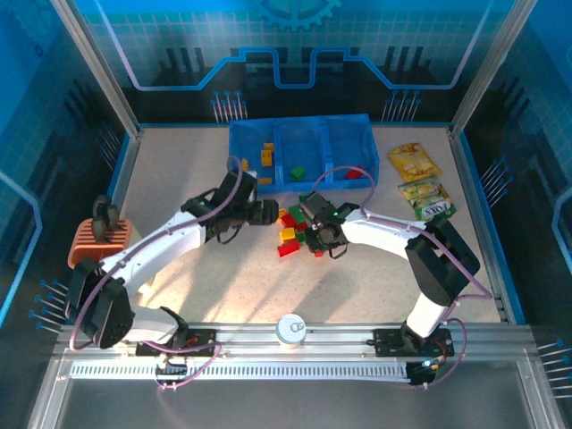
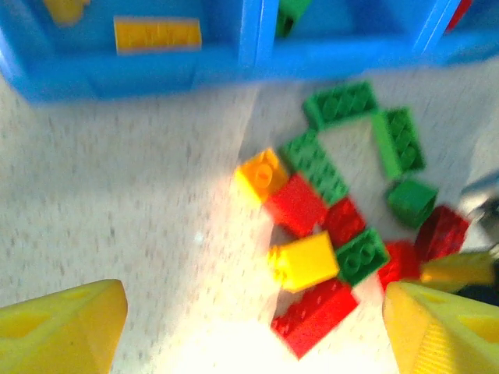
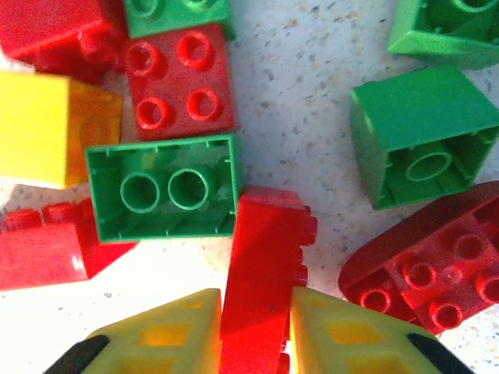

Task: Sort the legos into containers by color

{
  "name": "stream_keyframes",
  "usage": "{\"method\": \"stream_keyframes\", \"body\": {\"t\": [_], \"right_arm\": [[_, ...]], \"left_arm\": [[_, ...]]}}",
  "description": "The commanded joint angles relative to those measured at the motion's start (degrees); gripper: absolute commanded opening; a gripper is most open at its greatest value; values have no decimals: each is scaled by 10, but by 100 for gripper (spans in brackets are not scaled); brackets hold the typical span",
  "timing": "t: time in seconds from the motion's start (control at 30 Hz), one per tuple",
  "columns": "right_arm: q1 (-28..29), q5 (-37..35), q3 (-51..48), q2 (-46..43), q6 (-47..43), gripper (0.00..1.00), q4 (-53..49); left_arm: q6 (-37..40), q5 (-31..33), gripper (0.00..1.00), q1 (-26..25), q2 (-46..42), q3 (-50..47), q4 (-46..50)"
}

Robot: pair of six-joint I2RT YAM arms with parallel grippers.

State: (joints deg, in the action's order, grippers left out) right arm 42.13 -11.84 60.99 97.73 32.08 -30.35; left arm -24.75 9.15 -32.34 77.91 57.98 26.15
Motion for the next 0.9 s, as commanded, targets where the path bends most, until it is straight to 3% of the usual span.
{"method": "stream_keyframes", "body": {"t": [0.0,0.3,0.57,0.87], "right_arm": [[10,-23,23,-18,6,21,-44],[-17,-33,96,-62,-33,17,-71],[-144,-31,201,-63,-107,18,-75],[-256,7,356,103,-140,17,-26]], "left_arm": [[-27,6,85,-31,-27,-46,-20],[-35,0,85,-76,-24,-117,-66],[-21,-17,86,-80,-22,-126,-99],[-21,-27,86,-95,-2,-132,-121]]}}
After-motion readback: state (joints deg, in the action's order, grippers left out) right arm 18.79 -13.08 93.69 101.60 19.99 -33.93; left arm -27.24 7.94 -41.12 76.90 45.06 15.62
